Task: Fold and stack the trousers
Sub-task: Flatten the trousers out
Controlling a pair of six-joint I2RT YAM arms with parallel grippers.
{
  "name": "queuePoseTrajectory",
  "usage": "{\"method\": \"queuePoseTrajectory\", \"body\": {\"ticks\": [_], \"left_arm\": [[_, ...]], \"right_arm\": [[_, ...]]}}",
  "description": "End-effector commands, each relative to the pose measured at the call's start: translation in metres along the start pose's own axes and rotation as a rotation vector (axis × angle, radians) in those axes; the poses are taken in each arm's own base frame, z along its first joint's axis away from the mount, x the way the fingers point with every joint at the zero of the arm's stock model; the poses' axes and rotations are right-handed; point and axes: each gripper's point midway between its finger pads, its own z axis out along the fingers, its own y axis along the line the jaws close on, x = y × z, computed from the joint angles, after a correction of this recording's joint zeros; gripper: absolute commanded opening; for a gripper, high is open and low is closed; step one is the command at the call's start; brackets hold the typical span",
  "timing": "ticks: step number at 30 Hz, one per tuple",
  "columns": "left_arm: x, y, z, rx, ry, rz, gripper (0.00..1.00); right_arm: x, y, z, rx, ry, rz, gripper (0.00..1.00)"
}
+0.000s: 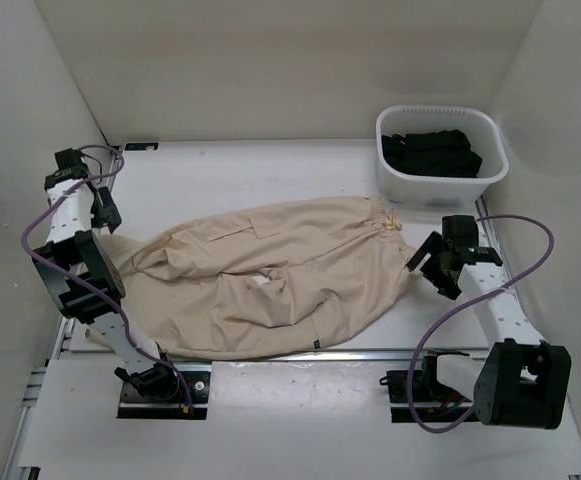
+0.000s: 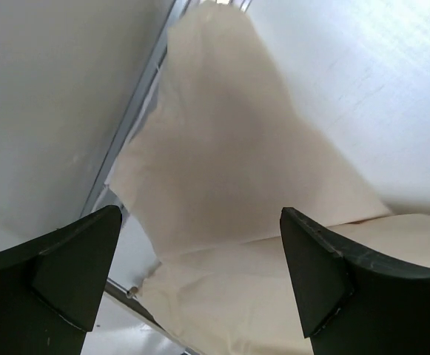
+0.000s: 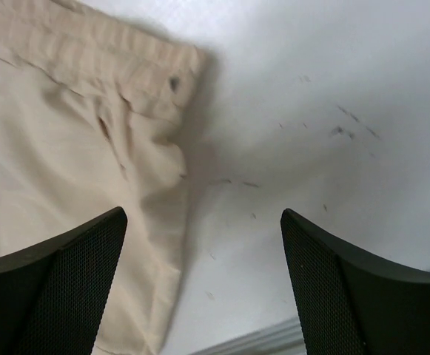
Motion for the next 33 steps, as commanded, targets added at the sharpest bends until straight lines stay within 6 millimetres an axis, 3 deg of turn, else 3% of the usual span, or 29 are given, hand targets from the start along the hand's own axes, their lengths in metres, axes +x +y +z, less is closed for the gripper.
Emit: {"method": "queuePoseTrajectory", "body": {"ticks": [1, 5, 6, 8, 9, 10, 11, 12, 13, 14, 15, 16, 17, 19, 20, 21, 22, 23, 24, 26, 29, 30, 31, 33], "left_arm": [[-0.029, -0.007, -0.025, 0.025, -0.097, -0.003, 1.00], [-0.040, -0.015, -0.033, -0.027, -0.124, 0.035, 1.00], [-0.040, -0.017, -0.034, -0.034, -0.127, 0.042, 1.00], [-0.038, -0.015, -0.038, -0.034, -0.125, 0.043, 1.00], [-0.033, -0.014, -0.036, -0.044, -0.107, 0.049, 1.00], [-0.023, -0.013, -0.032, -0.056, -0.085, 0.057, 1.00], [-0.018, -0.012, -0.033, -0.056, -0.080, 0.059, 1.00], [-0.012, -0.013, -0.029, -0.057, -0.062, 0.066, 1.00], [-0.009, -0.008, -0.035, -0.069, -0.070, 0.063, 1.00], [-0.001, -0.008, -0.033, -0.070, -0.055, 0.069, 1.00], [0.001, -0.007, -0.035, -0.070, -0.056, 0.068, 1.00], [-0.001, -0.004, -0.042, -0.059, -0.077, 0.051, 1.00], [0.004, -0.004, -0.044, -0.050, -0.067, 0.055, 1.00], [0.009, -0.002, -0.047, -0.040, -0.064, 0.048, 1.00], [0.015, 0.003, -0.048, -0.045, -0.051, 0.043, 1.00], [0.020, 0.001, -0.044, -0.036, -0.035, 0.048, 1.00], [0.026, 0.001, -0.043, -0.037, -0.014, 0.056, 1.00], [0.030, 0.005, -0.040, -0.042, 0.000, 0.047, 1.00], [0.038, 0.007, -0.035, -0.040, 0.023, 0.041, 1.00], [0.044, 0.008, -0.025, -0.027, 0.058, 0.034, 1.00], [0.047, 0.002, -0.018, 0.032, 0.098, 0.021, 1.00], [0.047, -0.005, -0.013, 0.080, 0.111, 0.011, 1.00], [0.052, -0.004, -0.011, 0.098, 0.138, 0.000, 1.00], [0.059, -0.005, 0.002, 0.159, 0.184, -0.041, 1.00]], "right_arm": [[-0.029, 0.027, 0.007, -0.105, -0.114, 0.016, 0.89], [-0.022, 0.040, 0.040, -0.098, -0.007, 0.049, 0.89], [-0.015, 0.038, 0.055, -0.062, 0.041, 0.072, 0.87], [-0.015, 0.047, 0.066, -0.065, 0.084, 0.095, 0.79], [-0.009, 0.045, 0.077, -0.034, 0.122, 0.123, 0.57], [-0.006, 0.044, 0.079, -0.018, 0.140, 0.137, 0.42], [0.008, 0.035, 0.078, 0.031, 0.196, 0.151, 0.22], [0.004, 0.019, 0.078, 0.114, 0.183, 0.179, 0.00], [0.007, 0.003, 0.075, 0.192, 0.196, 0.254, 0.00], [0.007, -0.011, 0.058, 0.238, 0.193, 0.294, 0.00], [0.026, -0.033, 0.053, 0.295, 0.214, 0.334, 0.00], [0.029, -0.051, 0.046, 0.337, 0.190, 0.435, 0.00], [0.026, -0.068, 0.025, 0.353, 0.108, 0.485, 0.00], [0.037, -0.099, 0.007, 0.418, 0.043, 0.577, 0.00], [0.027, -0.103, -0.009, 0.386, -0.055, 0.614, 0.00], [0.032, -0.112, -0.019, 0.415, -0.072, 0.618, 0.08], [0.030, -0.121, -0.026, 0.443, -0.114, 0.605, 0.42], [0.021, -0.121, -0.036, 0.425, -0.163, 0.613, 0.64], [0.022, -0.125, -0.041, 0.450, -0.161, 0.598, 0.77], [0.013, -0.130, -0.046, 0.487, -0.175, 0.541, 0.89], [-0.015, -0.115, -0.045, 0.428, -0.179, 0.425, 0.87], [-0.025, -0.099, -0.043, 0.368, -0.184, 0.374, 0.86], [-0.047, -0.071, -0.042, 0.261, -0.202, 0.342, 0.84], [-0.061, -0.033, -0.045, 0.176, -0.200, 0.237, 0.82]]}}
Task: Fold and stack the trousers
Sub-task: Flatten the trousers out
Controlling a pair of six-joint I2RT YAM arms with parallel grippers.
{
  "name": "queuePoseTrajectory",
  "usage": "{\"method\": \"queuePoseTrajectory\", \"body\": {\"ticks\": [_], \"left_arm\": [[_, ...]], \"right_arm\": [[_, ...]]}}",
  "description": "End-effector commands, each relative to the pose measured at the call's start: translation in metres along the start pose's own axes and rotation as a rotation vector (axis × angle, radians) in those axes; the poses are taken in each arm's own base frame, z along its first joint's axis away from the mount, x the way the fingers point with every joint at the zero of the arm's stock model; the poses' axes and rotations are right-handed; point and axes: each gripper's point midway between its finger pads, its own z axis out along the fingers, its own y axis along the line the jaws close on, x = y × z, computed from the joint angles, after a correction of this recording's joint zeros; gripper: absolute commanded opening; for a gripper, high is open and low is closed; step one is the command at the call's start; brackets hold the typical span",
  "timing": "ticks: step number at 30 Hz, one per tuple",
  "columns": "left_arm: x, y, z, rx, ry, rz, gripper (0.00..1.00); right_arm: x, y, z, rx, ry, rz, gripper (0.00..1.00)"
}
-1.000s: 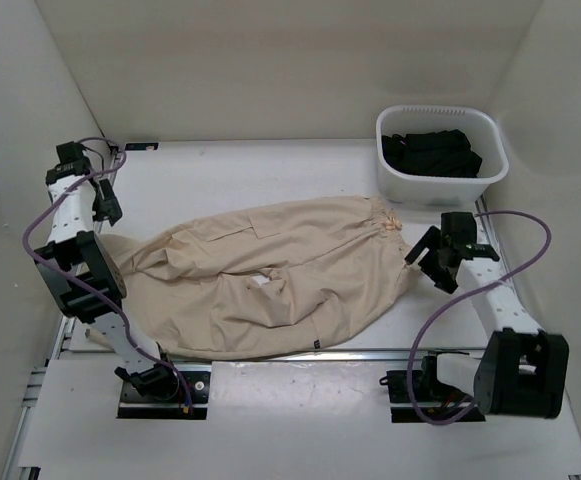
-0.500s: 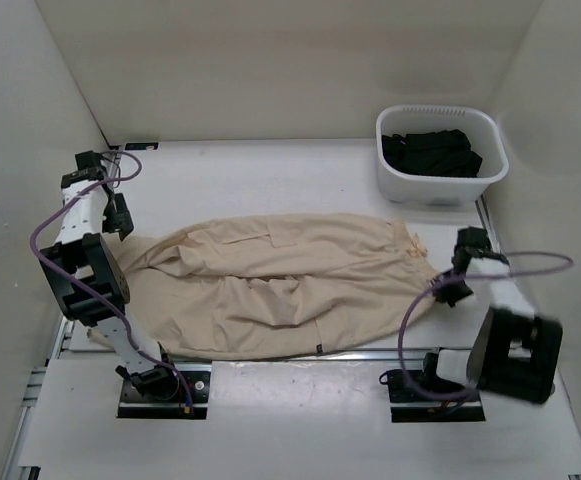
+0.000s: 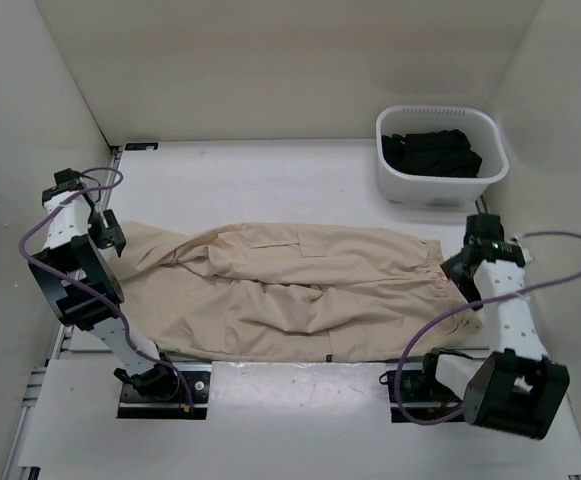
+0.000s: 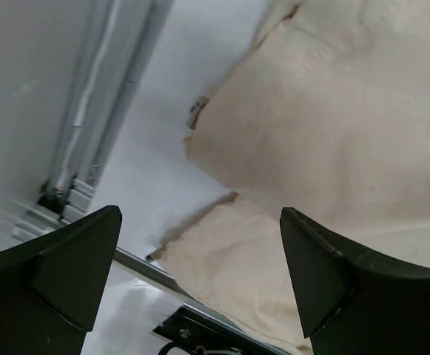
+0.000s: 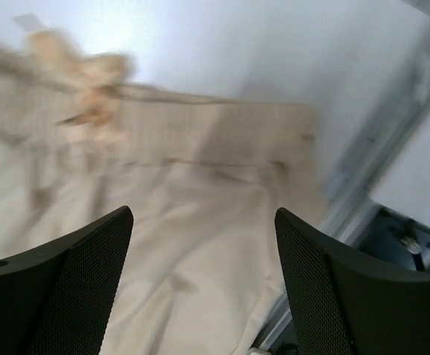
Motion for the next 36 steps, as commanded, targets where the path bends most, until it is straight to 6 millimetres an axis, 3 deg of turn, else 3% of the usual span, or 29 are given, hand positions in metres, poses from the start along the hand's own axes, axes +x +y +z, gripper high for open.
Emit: {"method": "queuePoseTrajectory", "body": {"ticks": [1, 2, 3, 6, 8, 11, 15, 16, 18, 19, 21, 22, 25, 26, 29, 31, 33, 34, 36], "left_arm": [[0.001, -0.010, 0.011, 0.150, 0.044, -0.056, 1.00], [0.003, -0.010, 0.016, 0.177, 0.062, -0.070, 1.00], [0.006, -0.015, 0.023, 0.234, 0.089, -0.093, 1.00], [0.016, -0.023, 0.037, 0.276, 0.127, -0.101, 1.00], [0.028, -0.032, 0.053, 0.280, 0.153, -0.088, 1.00], [0.040, -0.037, 0.066, 0.269, 0.179, -0.075, 1.00], [0.043, -0.044, 0.073, 0.283, 0.193, -0.066, 0.81], [0.043, -0.042, 0.074, 0.274, 0.193, -0.065, 0.67], [0.044, -0.040, 0.074, 0.262, 0.193, -0.064, 0.51], [0.040, -0.040, 0.073, 0.262, 0.184, -0.065, 0.33], [0.040, -0.037, 0.074, 0.242, 0.185, -0.063, 0.14], [0.038, -0.036, 0.075, 0.241, 0.176, -0.064, 0.14], [0.033, -0.029, 0.068, 0.211, 0.145, -0.066, 0.14], [0.028, -0.024, 0.055, 0.201, 0.110, -0.069, 0.14], [0.018, -0.003, 0.028, 0.123, 0.040, -0.077, 0.14], [-0.002, 0.019, -0.010, 0.053, -0.075, -0.100, 0.14], [-0.014, 0.035, -0.048, 0.014, -0.179, -0.124, 0.14], [-0.026, 0.041, -0.066, 0.002, -0.242, -0.139, 0.14], [-0.034, 0.046, -0.090, -0.006, -0.303, -0.144, 0.14]], "right_arm": [[-0.035, 0.087, -0.036, -0.231, -0.083, -0.146, 0.82], [-0.030, 0.106, -0.044, -0.254, -0.099, -0.209, 0.82], [-0.026, 0.124, -0.039, -0.245, -0.088, -0.248, 0.83], [-0.024, 0.175, -0.049, -0.332, -0.095, -0.232, 0.84], [-0.013, 0.206, -0.024, -0.324, -0.050, -0.223, 0.84], [-0.009, 0.229, -0.005, -0.316, -0.049, -0.209, 0.84], [0.013, 0.243, 0.038, -0.232, 0.026, -0.239, 0.84], [0.017, 0.246, 0.043, -0.227, 0.043, -0.245, 0.84], [0.030, 0.242, 0.060, -0.181, 0.083, -0.259, 0.83], [0.032, 0.242, 0.063, -0.171, 0.089, -0.253, 0.77], [0.038, 0.237, 0.071, -0.153, 0.100, -0.252, 0.65], [0.042, 0.231, 0.075, -0.137, 0.109, -0.259, 0.45], [0.042, 0.221, 0.078, -0.115, 0.107, -0.247, 0.15], [0.043, 0.216, 0.077, -0.107, 0.111, -0.250, 0.04], [0.023, 0.203, 0.056, -0.102, 0.060, -0.259, 0.00], [0.012, 0.181, 0.046, -0.049, 0.009, -0.276, 0.00], [-0.007, 0.168, 0.020, -0.073, -0.064, -0.246, 0.00], [-0.006, 0.150, 0.018, -0.044, -0.074, -0.255, 0.00], [-0.025, 0.132, -0.004, -0.077, -0.137, -0.202, 0.00]]}}
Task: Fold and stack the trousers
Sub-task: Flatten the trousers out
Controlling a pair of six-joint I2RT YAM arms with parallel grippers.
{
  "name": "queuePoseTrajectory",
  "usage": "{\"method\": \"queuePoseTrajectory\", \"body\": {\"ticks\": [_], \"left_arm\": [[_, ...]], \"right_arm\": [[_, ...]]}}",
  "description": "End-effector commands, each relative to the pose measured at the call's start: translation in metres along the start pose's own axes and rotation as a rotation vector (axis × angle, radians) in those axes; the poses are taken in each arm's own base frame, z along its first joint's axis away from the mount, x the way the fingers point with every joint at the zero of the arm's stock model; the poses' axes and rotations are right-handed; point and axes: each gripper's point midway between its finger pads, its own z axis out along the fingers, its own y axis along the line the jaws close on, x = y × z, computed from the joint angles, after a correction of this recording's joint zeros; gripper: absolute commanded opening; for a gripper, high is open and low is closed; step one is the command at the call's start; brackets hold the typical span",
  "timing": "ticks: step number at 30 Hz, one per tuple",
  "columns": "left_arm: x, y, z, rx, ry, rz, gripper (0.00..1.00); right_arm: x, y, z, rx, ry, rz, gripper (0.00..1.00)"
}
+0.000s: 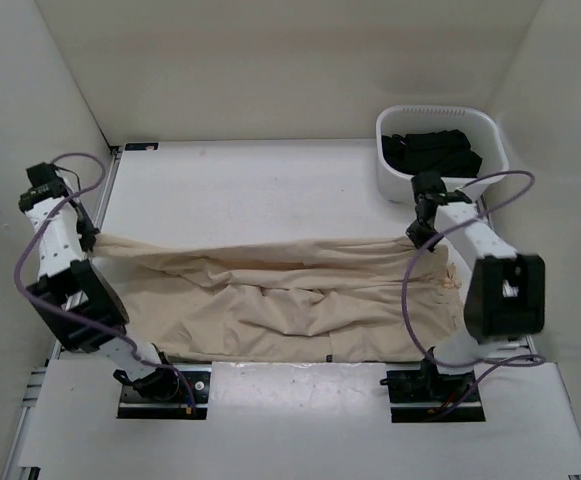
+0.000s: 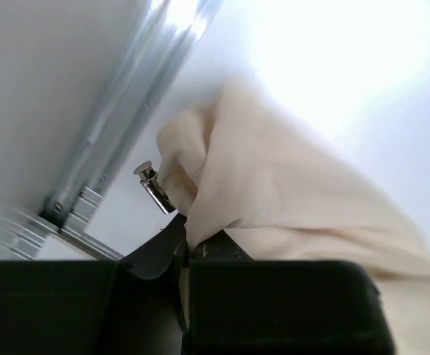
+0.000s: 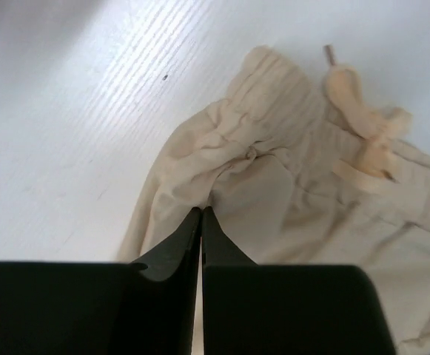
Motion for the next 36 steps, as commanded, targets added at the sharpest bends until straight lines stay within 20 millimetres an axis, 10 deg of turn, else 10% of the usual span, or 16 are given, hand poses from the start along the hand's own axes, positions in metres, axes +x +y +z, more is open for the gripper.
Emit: {"method": "queuePoseTrajectory", "body": {"ticks": [1, 6, 13, 20, 26, 30, 33, 36], "left_arm": [[-0.047, 0.018, -0.077, -0.087, -0.240, -0.016, 0.14], [-0.088, -0.006, -0.064, -0.054, -0.226, 0.030, 0.14], [-0.117, -0.080, 0.043, -0.079, -0.010, 0.203, 0.14], [-0.142, -0.094, 0.086, -0.134, -0.053, 0.213, 0.14], [-0.184, -0.124, 0.062, -0.108, -0.252, 0.199, 0.14], [-0.203, -0.133, -0.020, -0.003, -0.413, 0.176, 0.14], [-0.157, -0.106, -0.039, -0.034, -0.351, 0.183, 0.14], [-0.090, -0.079, -0.014, -0.030, -0.184, 0.189, 0.14]], "right_arm": [[-0.033, -0.057, -0.036, 0.078, -0.155, 0.060, 0.00], [-0.060, -0.055, -0.036, -0.007, -0.178, 0.082, 0.00], [-0.074, -0.003, 0.027, 0.043, -0.037, 0.034, 0.00], [-0.084, 0.000, 0.046, 0.122, -0.053, 0.043, 0.00], [-0.088, -0.005, 0.047, 0.155, -0.064, 0.036, 0.00], [-0.086, -0.009, 0.035, 0.138, -0.045, 0.058, 0.00], [-0.076, -0.015, 0.025, 0.102, -0.036, 0.066, 0.00], [-0.068, -0.018, 0.011, 0.073, -0.028, 0.037, 0.00]]}}
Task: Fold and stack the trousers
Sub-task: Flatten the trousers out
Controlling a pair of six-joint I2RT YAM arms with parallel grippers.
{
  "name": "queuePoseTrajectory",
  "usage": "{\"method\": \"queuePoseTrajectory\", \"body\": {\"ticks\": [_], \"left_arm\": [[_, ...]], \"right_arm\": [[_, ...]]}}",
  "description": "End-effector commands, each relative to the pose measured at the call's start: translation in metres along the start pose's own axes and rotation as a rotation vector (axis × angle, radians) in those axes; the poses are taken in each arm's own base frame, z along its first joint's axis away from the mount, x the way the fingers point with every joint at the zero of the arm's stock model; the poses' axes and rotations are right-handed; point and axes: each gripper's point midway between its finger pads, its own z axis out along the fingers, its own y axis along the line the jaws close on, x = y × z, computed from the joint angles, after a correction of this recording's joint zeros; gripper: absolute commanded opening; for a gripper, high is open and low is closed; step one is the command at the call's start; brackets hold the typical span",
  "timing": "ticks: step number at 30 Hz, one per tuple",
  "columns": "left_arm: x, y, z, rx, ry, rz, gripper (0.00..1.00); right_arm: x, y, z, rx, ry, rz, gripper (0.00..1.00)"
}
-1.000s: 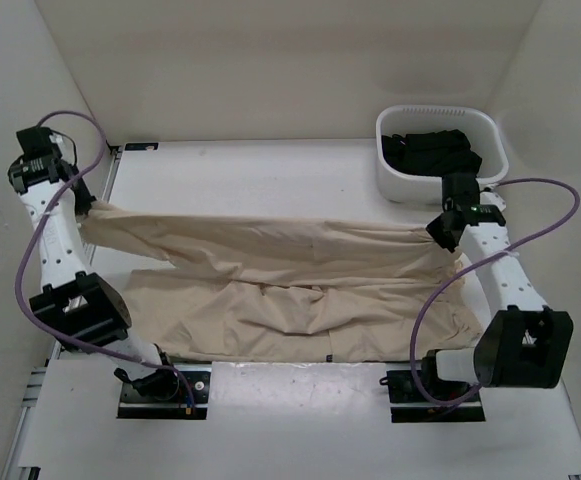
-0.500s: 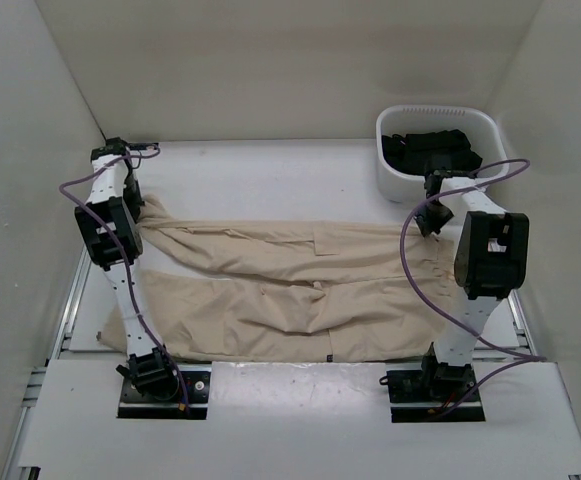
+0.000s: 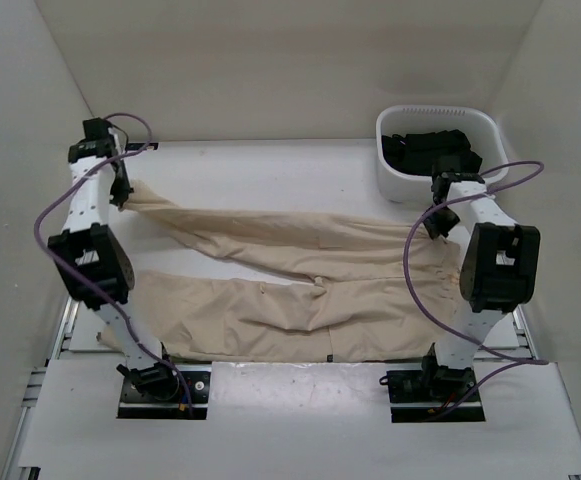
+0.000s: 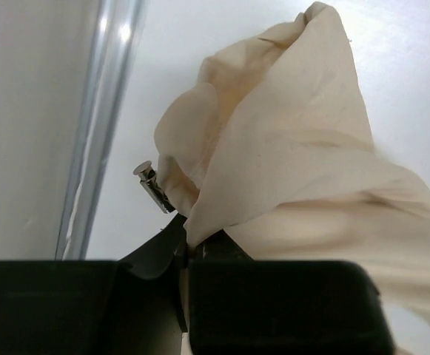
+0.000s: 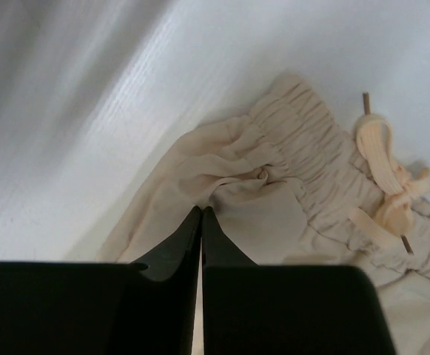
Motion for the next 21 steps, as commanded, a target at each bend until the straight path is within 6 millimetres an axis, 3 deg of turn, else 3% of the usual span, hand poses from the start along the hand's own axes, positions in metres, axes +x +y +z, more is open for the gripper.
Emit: {"method": "queuePoseTrajectory", "body": {"ticks": [1, 2, 5, 6, 9, 10, 11, 12, 13, 14, 15, 16, 17, 18, 19, 20, 21], "left_arm": [[0.037, 0.055, -0.043, -0.097, -0.002, -0.064, 0.14], [0.067, 0.060, -0.038, -0.125, 0.070, -0.054, 0.14], [0.098, 0.081, -0.056, -0.150, 0.112, -0.096, 0.14], [0.100, 0.087, -0.061, -0.157, 0.110, -0.109, 0.14], [0.103, 0.093, -0.064, -0.157, 0.132, -0.125, 0.14], [0.103, 0.090, -0.050, -0.145, 0.163, -0.119, 0.14], [0.098, 0.086, -0.042, -0.140, 0.173, -0.108, 0.15], [0.078, 0.082, -0.040, -0.135, 0.145, -0.099, 0.15], [0.075, 0.073, -0.012, -0.125, 0.198, -0.074, 0.17], [0.069, 0.074, 0.000, -0.137, 0.217, -0.068, 0.17], [0.031, 0.074, 0.001, -0.137, 0.142, -0.076, 0.21], [0.019, 0.075, 0.012, -0.148, 0.144, -0.075, 0.23], [0.025, 0.063, 0.047, -0.138, 0.220, -0.045, 0.23], [-0.010, 0.066, 0.046, -0.143, 0.133, -0.067, 0.23], [-0.018, 0.061, 0.057, -0.149, 0.122, -0.057, 0.25], [-0.015, 0.053, 0.081, -0.153, 0.142, -0.043, 0.29], [-0.022, 0.043, 0.087, -0.166, 0.120, -0.025, 0.34]], "right_arm": [[-0.015, -0.021, -0.028, 0.006, -0.079, -0.012, 0.00], [-0.011, -0.027, -0.031, 0.015, -0.070, -0.017, 0.00], [-0.012, -0.036, -0.049, -0.017, -0.103, -0.019, 0.00], [-0.018, -0.037, -0.061, -0.042, -0.130, -0.019, 0.00], [-0.015, -0.034, -0.067, -0.082, -0.123, -0.039, 0.00], [-0.015, -0.031, -0.064, -0.090, -0.119, -0.051, 0.00], [-0.013, -0.028, -0.056, -0.074, -0.102, -0.059, 0.00], [-0.014, -0.025, -0.051, -0.067, -0.095, -0.063, 0.00], [-0.016, -0.019, -0.042, -0.048, -0.075, -0.082, 0.00], [-0.017, -0.015, -0.037, -0.042, -0.069, -0.085, 0.00], [-0.018, -0.012, -0.032, -0.035, -0.062, -0.088, 0.00], [-0.019, -0.006, -0.027, -0.036, -0.049, -0.092, 0.00], [-0.021, 0.001, -0.016, -0.024, -0.036, -0.098, 0.00], [-0.022, 0.006, -0.011, -0.020, -0.032, -0.091, 0.00], [-0.024, 0.010, -0.006, -0.016, -0.028, -0.093, 0.00], [-0.025, 0.016, 0.004, -0.006, -0.017, -0.089, 0.00], [-0.024, 0.020, 0.009, -0.009, -0.007, -0.091, 0.00]]}}
